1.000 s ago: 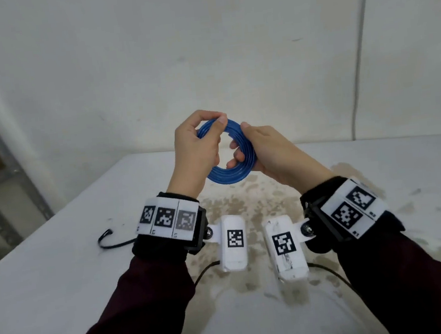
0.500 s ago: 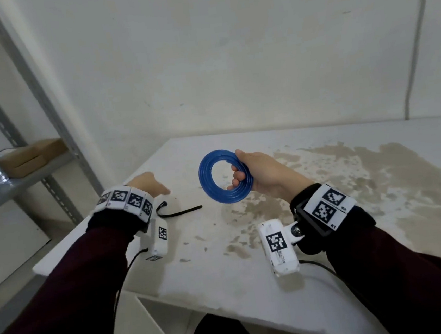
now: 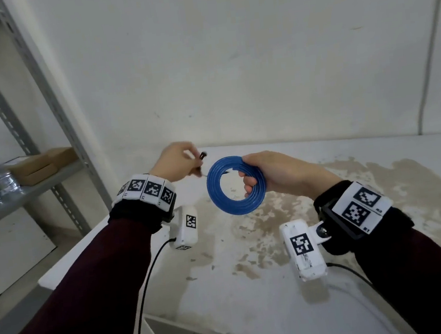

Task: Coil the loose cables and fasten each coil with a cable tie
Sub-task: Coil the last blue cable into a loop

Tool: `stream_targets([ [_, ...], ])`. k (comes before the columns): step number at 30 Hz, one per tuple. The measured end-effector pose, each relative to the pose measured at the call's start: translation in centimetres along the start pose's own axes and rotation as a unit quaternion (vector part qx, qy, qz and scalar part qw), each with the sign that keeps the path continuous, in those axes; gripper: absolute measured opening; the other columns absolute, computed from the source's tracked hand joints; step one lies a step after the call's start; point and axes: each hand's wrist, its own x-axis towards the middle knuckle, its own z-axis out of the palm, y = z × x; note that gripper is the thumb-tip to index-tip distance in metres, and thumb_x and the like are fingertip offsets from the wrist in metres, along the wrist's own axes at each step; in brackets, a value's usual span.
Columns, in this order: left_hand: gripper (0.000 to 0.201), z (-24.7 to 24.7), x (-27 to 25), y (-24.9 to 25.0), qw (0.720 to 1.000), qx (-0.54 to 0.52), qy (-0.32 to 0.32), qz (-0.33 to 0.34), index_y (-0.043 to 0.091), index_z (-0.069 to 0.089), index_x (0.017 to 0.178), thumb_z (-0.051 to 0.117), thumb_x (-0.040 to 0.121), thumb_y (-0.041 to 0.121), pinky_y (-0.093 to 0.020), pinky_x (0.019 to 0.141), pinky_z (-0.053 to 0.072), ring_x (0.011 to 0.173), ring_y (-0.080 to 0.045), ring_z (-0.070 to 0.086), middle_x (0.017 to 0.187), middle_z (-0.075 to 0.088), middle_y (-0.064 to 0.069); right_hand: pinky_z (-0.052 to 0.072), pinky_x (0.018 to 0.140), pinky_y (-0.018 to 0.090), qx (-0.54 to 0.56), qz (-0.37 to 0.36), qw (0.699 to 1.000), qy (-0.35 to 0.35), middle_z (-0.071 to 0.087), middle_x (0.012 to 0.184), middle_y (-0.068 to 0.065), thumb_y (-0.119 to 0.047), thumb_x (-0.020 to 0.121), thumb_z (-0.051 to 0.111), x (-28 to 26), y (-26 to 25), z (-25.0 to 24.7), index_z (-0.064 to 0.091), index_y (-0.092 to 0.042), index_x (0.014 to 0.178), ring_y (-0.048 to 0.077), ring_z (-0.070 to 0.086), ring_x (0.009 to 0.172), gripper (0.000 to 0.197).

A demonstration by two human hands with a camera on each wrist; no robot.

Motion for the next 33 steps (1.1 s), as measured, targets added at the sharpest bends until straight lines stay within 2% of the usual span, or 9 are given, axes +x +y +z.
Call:
stream_targets([
  [5, 0.007, 1.3, -1.0, 8.1, 0.982, -0.132, -0.018, 0.135, 0.002, 0.059, 0.085, 0.066, 0.087, 0.005, -0.024, 0.057, 0.054, 0.057, -0.014, 0.066, 0.074, 0.069, -0.015, 0.045, 0.077, 0.039, -0.129, -0.058, 0.989, 0.039, 0.048, 0.06, -0.001, -0.026, 0.105, 0.028, -1.6, -2.5, -3.9, 0.053, -0.006, 0.095, 0.017, 0.055, 0.063, 0.034],
  [8, 0.007, 3.1, -0.9, 11.4, 0.976, -0.116, -0.014, 0.183, 0.009, 0.062, 0.081, 0.068, 0.084, 0.01, -0.035, 0.069, 0.055, 0.066, -0.027, 0.066, 0.072, 0.071, -0.012, 0.046, 0.075, 0.036, -0.168, -0.083, 0.98, 0.066, 0.049, 0.061, 0.001, -0.025, 0.105, 0.029, -2.9, -3.6, -6.3, 0.053, -0.006, 0.085, 0.018, 0.056, 0.062, 0.036],
  [10, 0.009, 4.4, -0.4, 13.1, 0.974, -0.101, 0.012, 0.202, 0.011, 0.061, 0.077, 0.068, 0.083, 0.008, -0.036, 0.07, 0.055, 0.065, -0.027, 0.066, 0.069, 0.071, -0.009, 0.046, 0.073, 0.034, -0.211, -0.097, 0.968, 0.094, 0.051, 0.063, 0.004, -0.024, 0.105, 0.029, -4.0, -4.2, -7.9, 0.051, -0.005, 0.082, 0.019, 0.058, 0.064, 0.037],
  [16, 0.01, 7.5, 2.3, 15.8, 0.964, -0.101, 0.096, 0.224, 0.007, 0.06, 0.077, 0.064, 0.083, 0.0, -0.038, 0.072, 0.058, 0.061, -0.018, 0.069, 0.066, 0.069, -0.011, 0.048, 0.074, 0.033, -0.264, -0.128, 0.951, 0.098, 0.048, 0.062, -0.001, -0.027, 0.104, 0.029, -6.6, -4.8, -12.4, 0.05, -0.003, 0.081, 0.018, 0.059, 0.067, 0.039],
  [20, 0.008, 10.1, 2.3, 17.5, 0.963, -0.145, 0.041, 0.221, 0.009, 0.061, 0.079, 0.067, 0.084, 0.006, -0.03, 0.068, 0.057, 0.061, -0.016, 0.067, 0.068, 0.07, -0.008, 0.044, 0.067, 0.029, -0.294, -0.132, 0.941, 0.103, 0.048, 0.061, 0.0, -0.024, 0.104, 0.03, -6.8, -4.0, -13.7, 0.047, -0.006, 0.074, 0.014, 0.055, 0.06, 0.039],
  [23, 0.008, 11.3, 1.7, 18.6, 0.963, -0.165, 0.012, 0.214, 0.014, 0.06, 0.082, 0.066, 0.087, 0.015, -0.027, 0.061, 0.051, 0.063, -0.016, 0.065, 0.074, 0.071, -0.007, 0.039, 0.059, 0.02, -0.342, -0.138, 0.919, 0.14, 0.048, 0.06, -0.001, -0.024, 0.104, 0.03, -7.0, -4.0, -14.5, 0.045, -0.011, 0.073, 0.007, 0.049, 0.052, 0.037],
  [25, 0.009, 11.4, 1.5, 19.3, 0.959, -0.202, 0.001, 0.2, 0.011, 0.057, 0.084, 0.063, 0.09, 0.015, -0.026, 0.057, 0.052, 0.058, -0.02, 0.067, 0.075, 0.069, -0.011, 0.039, 0.059, 0.021, -0.368, -0.15, 0.902, 0.17, 0.05, 0.061, -0.002, -0.027, 0.104, 0.03, -7.4, -4.3, -14.9, 0.046, -0.015, 0.072, 0.006, 0.049, 0.052, 0.038],
  [28, 0.011, 11.4, 1.3, 19.7, 0.944, -0.275, -0.046, 0.175, 0.009, 0.052, 0.083, 0.056, 0.094, 0.009, -0.03, 0.058, 0.055, 0.049, -0.022, 0.063, 0.069, 0.065, -0.011, 0.045, 0.061, 0.025, -0.398, -0.156, 0.878, 0.214, 0.054, 0.062, -0.002, -0.03, 0.103, 0.031, -8.0, -4.7, -15.0, 0.044, -0.017, 0.071, 0.007, 0.056, 0.054, 0.037],
  [33, 0.012, 12.0, 1.3, 19.5, 0.942, -0.285, -0.053, 0.169, 0.009, 0.055, 0.082, 0.056, 0.094, 0.012, -0.029, 0.059, 0.053, 0.047, -0.019, 0.058, 0.06, 0.064, -0.002, 0.036, 0.053, 0.014, -0.427, -0.145, 0.857, 0.248, 0.054, 0.065, -0.004, -0.034, 0.103, 0.03, -7.9, -4.6, -14.6, 0.042, -0.021, 0.07, -0.001, 0.052, 0.049, 0.037],
])
